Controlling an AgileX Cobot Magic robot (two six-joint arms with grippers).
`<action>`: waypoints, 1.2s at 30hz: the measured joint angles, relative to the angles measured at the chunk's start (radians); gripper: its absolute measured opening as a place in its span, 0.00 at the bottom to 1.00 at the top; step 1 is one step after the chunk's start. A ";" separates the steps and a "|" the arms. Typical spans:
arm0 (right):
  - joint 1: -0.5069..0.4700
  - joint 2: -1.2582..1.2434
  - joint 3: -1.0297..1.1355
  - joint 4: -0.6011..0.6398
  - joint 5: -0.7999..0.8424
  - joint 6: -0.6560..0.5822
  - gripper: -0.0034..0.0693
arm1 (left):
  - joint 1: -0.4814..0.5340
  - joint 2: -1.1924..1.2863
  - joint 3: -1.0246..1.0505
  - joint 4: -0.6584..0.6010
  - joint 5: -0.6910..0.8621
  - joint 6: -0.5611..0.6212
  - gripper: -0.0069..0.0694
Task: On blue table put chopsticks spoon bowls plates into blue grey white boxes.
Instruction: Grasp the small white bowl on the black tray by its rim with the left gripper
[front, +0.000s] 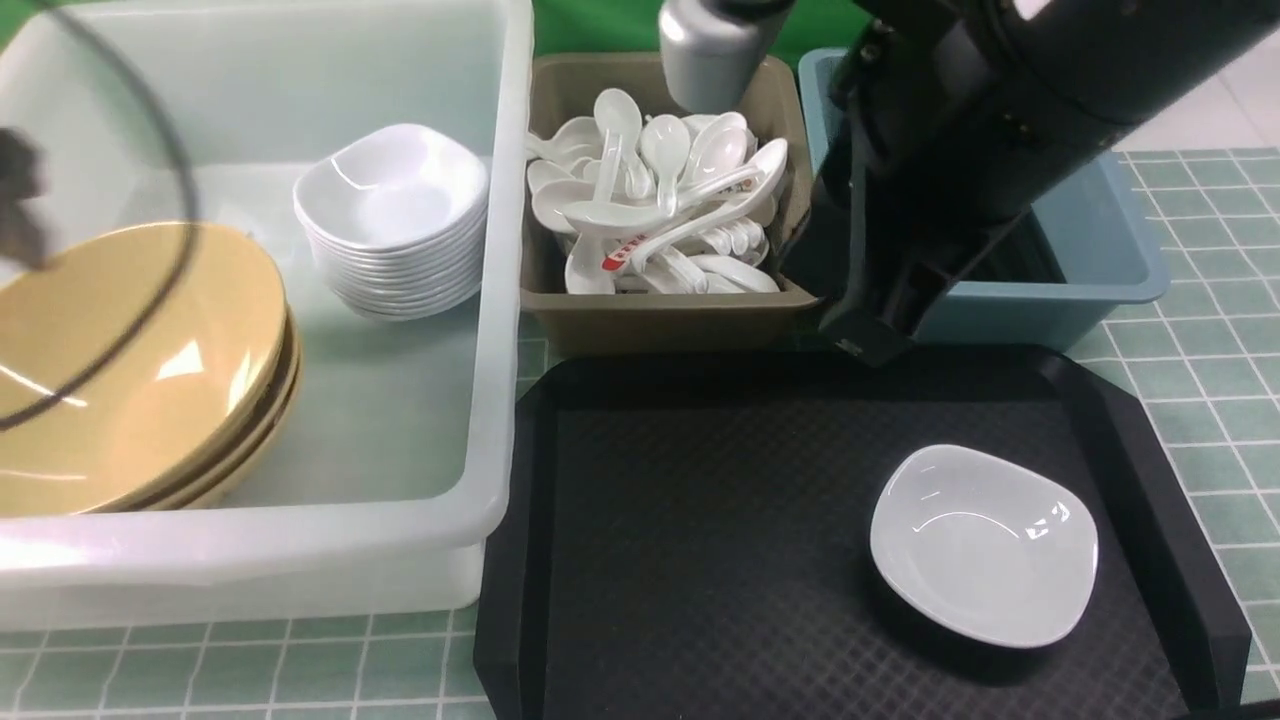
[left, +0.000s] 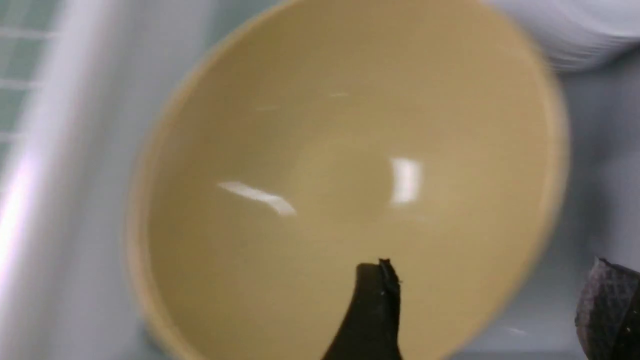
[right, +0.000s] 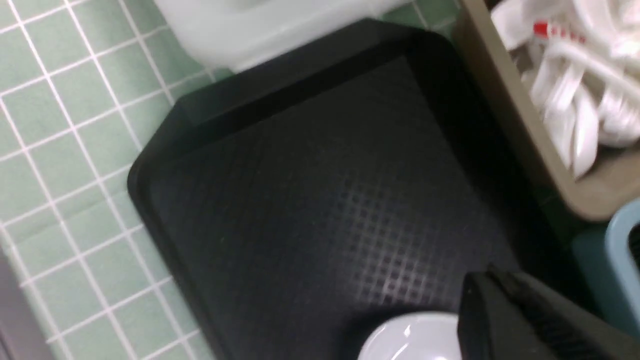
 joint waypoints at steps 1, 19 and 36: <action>-0.009 -0.014 0.020 0.001 -0.003 0.009 0.11 | -0.045 0.000 0.000 -0.032 -0.001 0.017 0.72; -0.312 -0.527 0.508 -0.006 -0.023 0.135 0.11 | -0.853 0.496 -0.155 -0.016 -0.271 -0.075 0.72; -0.334 -0.647 0.513 -0.006 0.005 0.134 0.11 | -0.906 1.009 -0.567 -0.089 -0.298 -0.021 0.55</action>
